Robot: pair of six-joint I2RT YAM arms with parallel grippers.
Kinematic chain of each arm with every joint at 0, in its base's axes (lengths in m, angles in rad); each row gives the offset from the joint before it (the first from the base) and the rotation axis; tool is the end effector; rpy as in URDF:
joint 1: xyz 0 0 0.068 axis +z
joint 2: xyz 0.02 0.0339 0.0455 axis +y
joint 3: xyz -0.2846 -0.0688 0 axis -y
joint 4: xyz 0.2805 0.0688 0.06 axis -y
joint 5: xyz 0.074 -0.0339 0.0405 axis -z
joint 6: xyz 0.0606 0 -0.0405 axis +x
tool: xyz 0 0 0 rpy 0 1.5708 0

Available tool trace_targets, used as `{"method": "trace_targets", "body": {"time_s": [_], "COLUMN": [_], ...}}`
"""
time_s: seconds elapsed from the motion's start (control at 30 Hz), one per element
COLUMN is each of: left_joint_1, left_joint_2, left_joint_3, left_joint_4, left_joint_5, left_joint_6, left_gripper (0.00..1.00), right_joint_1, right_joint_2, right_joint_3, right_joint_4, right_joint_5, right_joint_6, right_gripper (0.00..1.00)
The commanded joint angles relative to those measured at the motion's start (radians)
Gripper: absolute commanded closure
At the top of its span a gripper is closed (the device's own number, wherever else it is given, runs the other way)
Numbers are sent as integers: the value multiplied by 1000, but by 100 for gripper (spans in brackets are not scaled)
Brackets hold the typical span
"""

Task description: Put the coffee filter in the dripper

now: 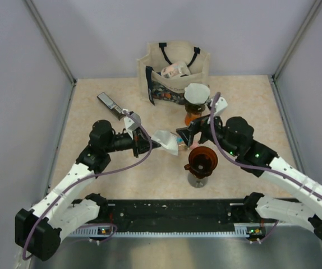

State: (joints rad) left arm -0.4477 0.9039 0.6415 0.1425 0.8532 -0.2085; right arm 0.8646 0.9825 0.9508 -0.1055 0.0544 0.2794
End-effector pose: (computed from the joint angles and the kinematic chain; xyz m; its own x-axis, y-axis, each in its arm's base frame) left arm 0.1997 -0.1465 0.3087 -0.3040 -0.0050 -0.9527 0.9158 0.2739 -0.2937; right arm 0.1826 0.2090 0.3829 -0.2852 0.0900 -0.9542 -0.6722 0.6909 0.2660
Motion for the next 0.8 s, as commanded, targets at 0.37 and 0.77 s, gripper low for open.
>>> {"method": "trace_targets", "body": {"time_s": [0.37, 0.77], "left_joint_1": [0, 0], "left_joint_2": [-17, -36], "left_joint_3": [119, 110], "left_joint_4": [-92, -96], "left_joint_5": [132, 104], "left_joint_6": [248, 250], "left_gripper": [100, 100], "right_joint_1": [-68, -68], "right_joint_2": [-91, -91], "right_joint_3": [-95, -101], "right_joint_4": [-34, 1], "right_joint_5": [-186, -320], "right_joint_6": [-131, -121], "right_gripper": [1, 1]}}
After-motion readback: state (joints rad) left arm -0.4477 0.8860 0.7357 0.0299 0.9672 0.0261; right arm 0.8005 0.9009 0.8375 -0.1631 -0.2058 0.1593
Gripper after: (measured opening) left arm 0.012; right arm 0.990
